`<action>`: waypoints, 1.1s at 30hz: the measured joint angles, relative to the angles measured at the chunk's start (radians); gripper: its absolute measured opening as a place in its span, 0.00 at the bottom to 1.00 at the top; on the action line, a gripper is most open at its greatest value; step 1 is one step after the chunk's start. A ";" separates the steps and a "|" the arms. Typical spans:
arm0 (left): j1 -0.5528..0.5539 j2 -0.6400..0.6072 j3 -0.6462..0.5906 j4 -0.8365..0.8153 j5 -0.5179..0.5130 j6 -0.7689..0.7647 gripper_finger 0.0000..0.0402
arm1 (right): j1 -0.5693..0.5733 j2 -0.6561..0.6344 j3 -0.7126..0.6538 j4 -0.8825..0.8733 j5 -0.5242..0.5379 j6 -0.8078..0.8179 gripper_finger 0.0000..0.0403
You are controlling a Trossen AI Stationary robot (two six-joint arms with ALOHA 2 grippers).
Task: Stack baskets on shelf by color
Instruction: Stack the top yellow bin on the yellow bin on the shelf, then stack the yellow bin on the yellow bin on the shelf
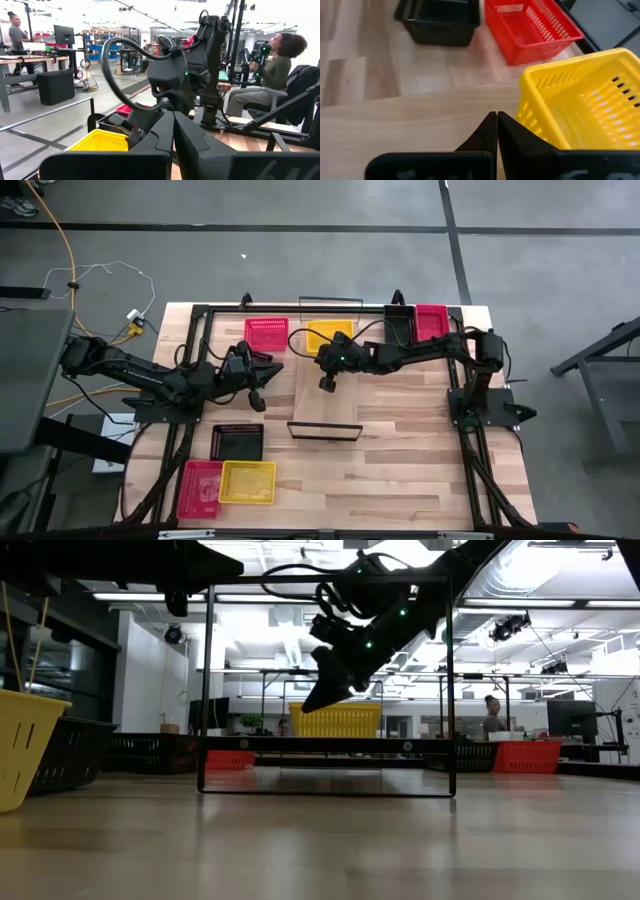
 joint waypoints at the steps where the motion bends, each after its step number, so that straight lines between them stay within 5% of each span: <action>1: 0.000 0.000 0.000 0.000 0.000 0.000 0.00 | 0.000 0.003 0.000 0.008 0.004 0.003 0.00; 33: 0.000 0.000 0.000 0.000 -0.001 0.000 0.00 | -0.008 0.010 0.000 0.231 0.116 0.093 0.00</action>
